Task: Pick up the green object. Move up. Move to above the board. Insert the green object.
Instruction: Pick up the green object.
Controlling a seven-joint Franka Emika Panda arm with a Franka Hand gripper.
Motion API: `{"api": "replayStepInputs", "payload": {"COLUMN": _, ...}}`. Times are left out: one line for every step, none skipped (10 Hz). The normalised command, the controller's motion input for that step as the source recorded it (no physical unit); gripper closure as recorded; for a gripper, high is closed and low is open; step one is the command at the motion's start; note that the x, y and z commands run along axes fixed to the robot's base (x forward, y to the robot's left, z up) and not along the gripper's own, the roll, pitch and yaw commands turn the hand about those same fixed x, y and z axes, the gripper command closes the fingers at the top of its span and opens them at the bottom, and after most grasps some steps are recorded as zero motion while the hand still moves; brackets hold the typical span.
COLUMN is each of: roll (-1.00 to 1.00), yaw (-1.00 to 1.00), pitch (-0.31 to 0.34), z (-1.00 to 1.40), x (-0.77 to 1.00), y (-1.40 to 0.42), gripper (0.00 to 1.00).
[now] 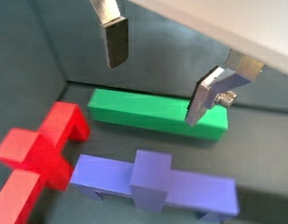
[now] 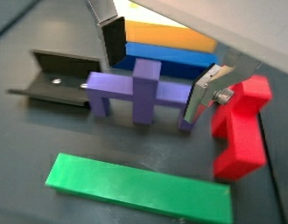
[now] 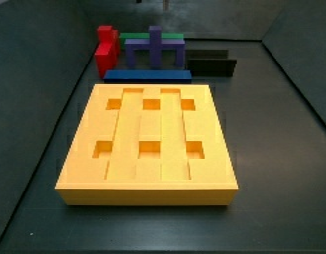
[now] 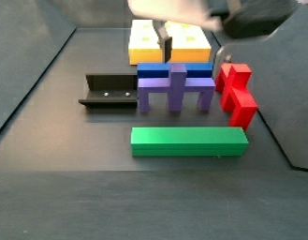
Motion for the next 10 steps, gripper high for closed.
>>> {"api": "replayStepInputs", "payload": {"roll": -0.01, "yaw": -1.0, "pitch": 0.041, "z": -0.39, "x": 0.0, "y": 0.02, "gripper": 0.0}}
{"api": "replayStepInputs", "payload": {"roll": -0.02, "yaw": -1.0, "pitch": 0.046, "z": -0.36, "x": 0.0, "y": 0.01, "gripper": 0.0}}
{"api": "replayStepInputs", "payload": {"roll": -0.03, "yaw": -1.0, "pitch": 0.023, "z": -0.31, "x": 0.03, "y": 0.01, "gripper": 0.0}}
{"api": "replayStepInputs", "payload": {"roll": -0.04, "yaw": -1.0, "pitch": 0.0, "z": -0.21, "x": 0.06, "y": 0.01, "gripper": 0.0}}
{"api": "replayStepInputs", "payload": {"roll": -0.09, "yaw": -0.94, "pitch": 0.0, "z": -0.11, "x": 0.12, "y": 0.02, "gripper": 0.0}}
{"api": "replayStepInputs", "payload": {"roll": -0.12, "yaw": -0.87, "pitch": -0.006, "z": -0.05, "x": 0.13, "y": 0.07, "gripper": 0.0}}
{"api": "replayStepInputs", "payload": {"roll": -0.15, "yaw": -0.72, "pitch": 0.0, "z": 0.0, "x": 0.1, "y": 0.18, "gripper": 0.0}}
{"api": "replayStepInputs", "payload": {"roll": -0.15, "yaw": -0.63, "pitch": 0.0, "z": 0.0, "x": 0.09, "y": 0.26, "gripper": 0.0}}
{"api": "replayStepInputs", "payload": {"roll": -0.11, "yaw": -0.59, "pitch": 0.01, "z": 0.0, "x": 0.03, "y": 0.34, "gripper": 0.0}}
{"api": "replayStepInputs", "payload": {"roll": -0.14, "yaw": -0.57, "pitch": 0.013, "z": 0.0, "x": 0.03, "y": 0.34, "gripper": 0.0}}
